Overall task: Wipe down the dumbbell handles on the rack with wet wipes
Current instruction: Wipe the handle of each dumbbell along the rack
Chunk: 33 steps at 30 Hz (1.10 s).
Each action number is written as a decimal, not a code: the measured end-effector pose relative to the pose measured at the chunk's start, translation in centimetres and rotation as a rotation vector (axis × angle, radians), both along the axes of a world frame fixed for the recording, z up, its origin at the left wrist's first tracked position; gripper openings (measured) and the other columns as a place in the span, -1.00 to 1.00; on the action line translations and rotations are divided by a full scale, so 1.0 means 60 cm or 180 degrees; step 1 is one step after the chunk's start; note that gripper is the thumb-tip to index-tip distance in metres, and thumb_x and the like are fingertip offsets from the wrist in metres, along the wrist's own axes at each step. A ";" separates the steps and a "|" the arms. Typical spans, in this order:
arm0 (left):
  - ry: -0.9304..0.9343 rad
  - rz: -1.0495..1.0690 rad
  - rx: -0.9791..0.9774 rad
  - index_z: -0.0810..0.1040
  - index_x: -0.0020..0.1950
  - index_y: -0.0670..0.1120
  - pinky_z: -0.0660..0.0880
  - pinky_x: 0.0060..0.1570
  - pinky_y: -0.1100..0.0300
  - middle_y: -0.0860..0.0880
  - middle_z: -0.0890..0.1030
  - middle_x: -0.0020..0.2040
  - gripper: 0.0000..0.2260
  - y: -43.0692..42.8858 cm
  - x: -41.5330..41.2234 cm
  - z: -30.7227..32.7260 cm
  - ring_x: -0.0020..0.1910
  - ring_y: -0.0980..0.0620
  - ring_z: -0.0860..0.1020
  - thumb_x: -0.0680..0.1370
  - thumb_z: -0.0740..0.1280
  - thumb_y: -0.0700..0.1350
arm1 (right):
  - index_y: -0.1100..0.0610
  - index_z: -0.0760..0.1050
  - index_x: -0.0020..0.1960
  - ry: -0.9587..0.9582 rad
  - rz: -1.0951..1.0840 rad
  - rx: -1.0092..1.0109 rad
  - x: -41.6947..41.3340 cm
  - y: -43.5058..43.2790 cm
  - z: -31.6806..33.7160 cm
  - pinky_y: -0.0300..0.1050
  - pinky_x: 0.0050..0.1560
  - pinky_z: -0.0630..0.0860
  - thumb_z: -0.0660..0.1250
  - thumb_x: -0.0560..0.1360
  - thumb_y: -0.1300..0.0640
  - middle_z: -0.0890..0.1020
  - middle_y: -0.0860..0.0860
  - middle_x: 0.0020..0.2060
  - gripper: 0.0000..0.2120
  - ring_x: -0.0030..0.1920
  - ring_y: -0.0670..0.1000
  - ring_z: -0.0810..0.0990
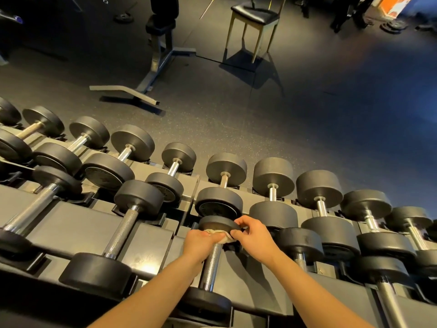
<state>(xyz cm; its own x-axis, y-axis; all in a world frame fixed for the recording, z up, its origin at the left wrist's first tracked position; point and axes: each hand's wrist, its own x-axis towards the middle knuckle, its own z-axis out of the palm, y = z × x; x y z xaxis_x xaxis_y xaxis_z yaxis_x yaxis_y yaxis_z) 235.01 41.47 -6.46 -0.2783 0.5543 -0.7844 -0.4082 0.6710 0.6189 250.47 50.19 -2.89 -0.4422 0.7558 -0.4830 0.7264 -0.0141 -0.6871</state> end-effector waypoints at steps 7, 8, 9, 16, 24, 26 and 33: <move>-0.1753 0.0147 -0.0167 0.53 0.30 -0.28 0.62 0.16 -0.08 -0.33 0.68 0.13 -0.76 -0.014 -0.032 0.024 0.16 -0.23 0.68 0.70 0.26 -0.17 | -0.06 0.52 0.09 -0.0013 -0.0070 -0.0006 -0.002 -0.003 -0.002 0.02 -0.03 0.67 0.40 0.57 0.08 0.64 0.00 -0.19 -0.88 -0.24 0.03 0.65; -0.1728 0.0015 -0.0280 0.54 0.27 -0.27 0.60 0.21 -0.10 -0.32 0.69 0.11 -0.77 -0.011 -0.032 0.030 0.18 -0.24 0.67 0.72 0.21 -0.16 | -0.06 0.52 0.08 -0.0025 -0.0049 -0.0010 -0.005 -0.003 -0.001 0.00 -0.02 0.67 0.40 0.56 0.08 0.64 -0.01 -0.18 -0.88 -0.23 0.02 0.66; -0.1629 -0.0112 -0.0387 0.55 0.24 -0.26 0.59 0.24 -0.12 -0.31 0.70 0.08 -0.76 -0.008 -0.031 0.036 0.19 -0.25 0.66 0.73 0.18 -0.16 | -0.05 0.52 0.07 -0.0031 -0.0032 -0.0003 -0.006 -0.003 0.001 -0.02 -0.02 0.67 0.41 0.56 0.09 0.65 -0.03 -0.17 -0.88 -0.22 0.00 0.67; 0.1011 -0.1910 -0.0394 0.59 0.03 -0.08 0.66 -0.11 0.08 -0.07 0.67 -0.12 -0.83 0.003 -0.034 0.030 -0.14 0.00 0.68 0.68 0.27 -0.02 | -0.08 0.54 0.06 -0.0070 -0.0112 -0.0047 0.005 -0.006 -0.002 -0.05 -0.02 0.67 0.41 0.55 0.10 0.65 -0.04 -0.17 -0.86 -0.22 -0.04 0.67; 0.3412 -0.2153 0.1365 0.39 0.04 0.05 0.51 -0.20 0.26 0.11 0.48 -0.08 -0.85 -0.013 -0.015 0.062 -0.20 0.13 0.50 0.63 0.36 -0.08 | -0.09 0.53 0.09 0.0008 -0.0108 0.0055 -0.004 -0.012 -0.004 -0.11 -0.06 0.65 0.39 0.57 0.08 0.66 -0.06 -0.16 -0.87 -0.21 -0.06 0.67; 0.3513 -0.2389 0.1627 0.48 0.12 0.02 0.54 -0.14 0.25 0.08 0.48 0.02 -0.91 -0.013 -0.012 0.055 -0.15 0.12 0.52 0.64 0.34 -0.09 | -0.07 0.53 0.11 0.0052 -0.0110 0.0048 -0.001 -0.012 -0.006 -0.08 0.01 0.66 0.39 0.58 0.08 0.66 -0.08 -0.12 -0.87 -0.16 -0.06 0.68; 0.3203 -0.2772 0.1510 0.62 0.13 0.06 0.50 0.08 0.29 0.15 0.51 0.17 -0.77 -0.050 -0.009 0.057 0.02 0.20 0.51 0.66 0.19 0.03 | -0.10 0.54 0.12 0.0217 -0.0197 -0.0034 0.005 -0.016 -0.014 0.01 0.04 0.67 0.37 0.57 0.14 0.68 -0.04 -0.12 -0.81 -0.17 -0.02 0.69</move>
